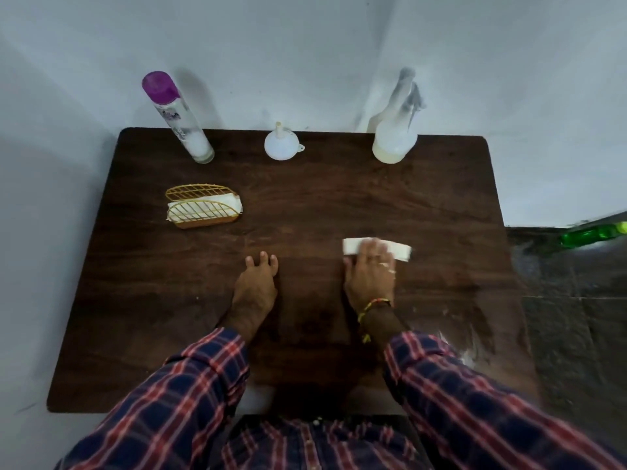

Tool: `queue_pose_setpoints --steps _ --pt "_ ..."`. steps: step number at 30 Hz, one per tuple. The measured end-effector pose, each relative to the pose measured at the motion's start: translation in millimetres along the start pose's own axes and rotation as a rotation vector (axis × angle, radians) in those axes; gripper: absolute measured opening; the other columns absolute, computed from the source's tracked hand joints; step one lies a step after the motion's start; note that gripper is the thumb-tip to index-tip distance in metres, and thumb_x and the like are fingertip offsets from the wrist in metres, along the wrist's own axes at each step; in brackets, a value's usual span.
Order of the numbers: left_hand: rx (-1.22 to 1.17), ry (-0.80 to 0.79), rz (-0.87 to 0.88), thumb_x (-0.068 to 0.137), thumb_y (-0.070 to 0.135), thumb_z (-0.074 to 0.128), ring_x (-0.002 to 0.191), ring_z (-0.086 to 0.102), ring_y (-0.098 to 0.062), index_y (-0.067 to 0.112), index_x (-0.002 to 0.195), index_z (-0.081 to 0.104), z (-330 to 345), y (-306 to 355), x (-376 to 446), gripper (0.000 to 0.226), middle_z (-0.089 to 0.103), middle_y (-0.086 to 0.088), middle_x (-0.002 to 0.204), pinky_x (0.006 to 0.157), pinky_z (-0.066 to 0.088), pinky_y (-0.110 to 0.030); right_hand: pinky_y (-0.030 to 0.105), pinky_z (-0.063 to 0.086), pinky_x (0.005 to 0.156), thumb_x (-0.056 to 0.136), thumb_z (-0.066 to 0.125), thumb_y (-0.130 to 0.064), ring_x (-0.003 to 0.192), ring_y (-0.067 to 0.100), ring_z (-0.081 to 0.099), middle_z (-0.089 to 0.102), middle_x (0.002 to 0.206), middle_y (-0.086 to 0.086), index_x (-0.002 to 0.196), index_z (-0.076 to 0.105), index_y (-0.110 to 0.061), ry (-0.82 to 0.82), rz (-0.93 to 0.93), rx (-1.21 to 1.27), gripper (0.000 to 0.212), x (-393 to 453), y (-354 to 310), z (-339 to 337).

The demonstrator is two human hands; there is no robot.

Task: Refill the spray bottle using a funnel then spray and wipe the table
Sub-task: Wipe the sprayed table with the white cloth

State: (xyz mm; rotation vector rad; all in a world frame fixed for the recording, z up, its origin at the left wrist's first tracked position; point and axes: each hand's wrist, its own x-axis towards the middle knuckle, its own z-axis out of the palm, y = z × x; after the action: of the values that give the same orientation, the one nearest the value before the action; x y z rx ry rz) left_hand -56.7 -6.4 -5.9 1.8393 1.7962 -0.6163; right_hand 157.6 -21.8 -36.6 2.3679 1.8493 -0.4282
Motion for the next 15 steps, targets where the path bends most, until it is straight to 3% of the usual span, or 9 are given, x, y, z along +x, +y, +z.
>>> queue_pose_setpoints --steps 2,5,7,11,13,15 --pt "-0.013 0.006 -0.005 0.094 0.006 0.046 0.147 0.01 -0.036 0.02 0.154 0.013 0.7 1.5 -1.8 0.07 0.005 -0.006 0.163 0.11 0.034 -0.043 0.054 0.04 0.107 0.092 0.032 -0.045 0.126 0.045 0.051 0.056 0.133 0.028 0.132 0.054 0.004 0.021 -0.209 -0.001 0.067 -31.1 -22.5 15.6" --pt "-0.06 0.038 0.002 0.091 0.003 0.046 0.148 0.005 -0.037 0.018 0.155 0.011 5.7 1.9 -6.1 0.074 0.003 -0.006 0.163 0.114 0.031 -0.045 0.052 0.03 0.111 0.091 0.036 -0.048 0.131 0.041 0.048 0.055 0.136 0.024 0.133 0.055 0.0 -0.056 -0.441 -0.058 0.067 -102.2 -26.0 34.4" --pt "-0.107 0.067 0.01 0.089 -0.001 0.047 0.148 0.002 -0.036 0.017 0.155 0.01 12.3 1.5 -11.1 0.077 0.002 -0.006 0.163 0.117 0.025 -0.047 0.053 0.029 0.11 0.092 0.034 -0.048 0.13 0.041 0.048 0.054 0.137 0.025 0.134 0.054 -0.002 -0.084 -0.351 -0.053 0.066 -116.0 3.5 32.7" --pt "-0.119 0.11 0.03 0.091 0.0 0.043 0.149 0.005 -0.032 0.012 0.154 0.012 32.4 10.1 -32.8 0.072 0.007 -0.008 0.162 0.12 0.015 -0.044 0.057 0.029 0.113 0.095 0.028 -0.046 0.136 0.045 0.038 0.041 0.147 0.027 0.143 0.041 0.001 -0.011 0.102 0.031 0.068 -61.3 61.2 18.3" --pt "-0.136 0.151 0.038 0.096 0.005 0.039 0.149 0.008 -0.031 0.01 0.154 0.014 47.7 22.8 -46.2 0.063 0.011 -0.009 0.162 0.121 0.013 -0.043 0.055 0.027 0.115 0.095 0.026 -0.045 0.138 0.045 0.035 0.038 0.149 0.027 0.144 0.038 0.001 -0.004 0.067 0.033 0.068 -39.5 61.9 9.1" --pt "-0.162 0.201 0.034 0.1 0.01 0.034 0.149 0.011 -0.03 0.01 0.153 0.017 62.9 35.5 -59.0 0.056 0.015 -0.009 0.161 0.121 0.012 -0.044 0.054 0.031 0.113 0.094 0.025 -0.046 0.136 0.045 0.039 0.044 0.145 0.026 0.141 0.044 0.0 0.021 -0.127 0.018 0.069 -43.9 42.9 15.8"
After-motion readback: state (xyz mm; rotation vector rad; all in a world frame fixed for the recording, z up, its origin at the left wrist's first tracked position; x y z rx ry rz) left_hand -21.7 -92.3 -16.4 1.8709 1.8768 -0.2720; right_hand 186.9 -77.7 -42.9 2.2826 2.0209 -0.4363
